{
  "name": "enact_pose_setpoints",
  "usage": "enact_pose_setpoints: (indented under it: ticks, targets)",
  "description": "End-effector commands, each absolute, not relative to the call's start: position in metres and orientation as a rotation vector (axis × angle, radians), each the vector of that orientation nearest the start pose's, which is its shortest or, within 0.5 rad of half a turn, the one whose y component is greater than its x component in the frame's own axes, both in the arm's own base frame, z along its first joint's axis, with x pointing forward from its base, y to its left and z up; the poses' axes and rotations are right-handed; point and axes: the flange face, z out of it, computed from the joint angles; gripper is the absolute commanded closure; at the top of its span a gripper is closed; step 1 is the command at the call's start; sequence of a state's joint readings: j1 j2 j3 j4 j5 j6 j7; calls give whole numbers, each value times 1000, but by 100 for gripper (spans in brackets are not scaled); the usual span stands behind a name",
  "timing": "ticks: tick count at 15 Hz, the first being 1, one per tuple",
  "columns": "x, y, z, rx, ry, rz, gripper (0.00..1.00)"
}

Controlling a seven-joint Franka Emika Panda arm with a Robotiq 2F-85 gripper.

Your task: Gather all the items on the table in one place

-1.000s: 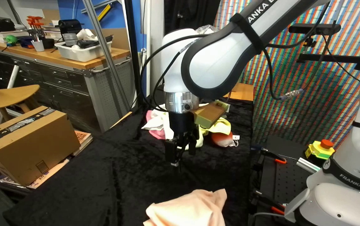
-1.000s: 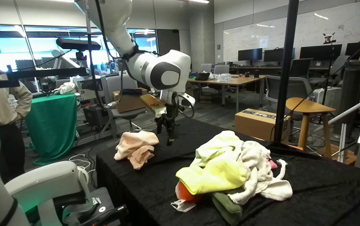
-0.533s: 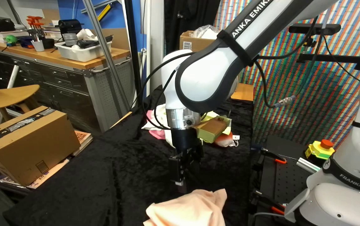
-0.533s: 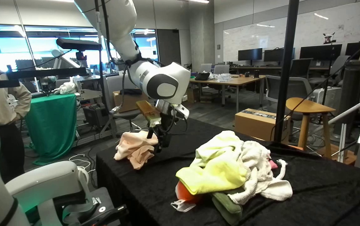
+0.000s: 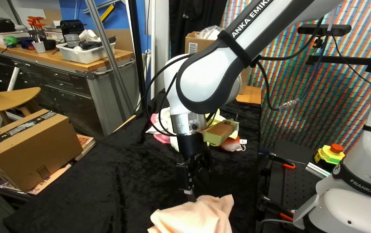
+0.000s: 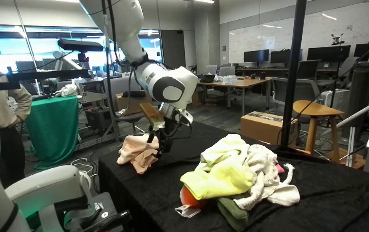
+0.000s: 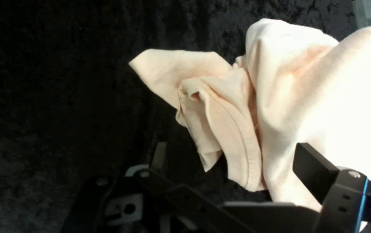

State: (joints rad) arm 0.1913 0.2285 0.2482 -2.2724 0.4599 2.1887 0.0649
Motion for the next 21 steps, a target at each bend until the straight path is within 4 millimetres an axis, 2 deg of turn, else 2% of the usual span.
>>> enact_pose_setpoints:
  ticks: [1, 5, 12, 15, 21]
  targets:
    - [454, 236, 252, -2749, -102, 577, 0]
    - [453, 251, 256, -2749, -161, 559, 0]
    - [441, 292, 262, -2744, -210, 541, 0]
    - [436, 310, 259, -2742, -220, 547, 0]
    - [429, 329, 247, -2736, -231, 601, 0]
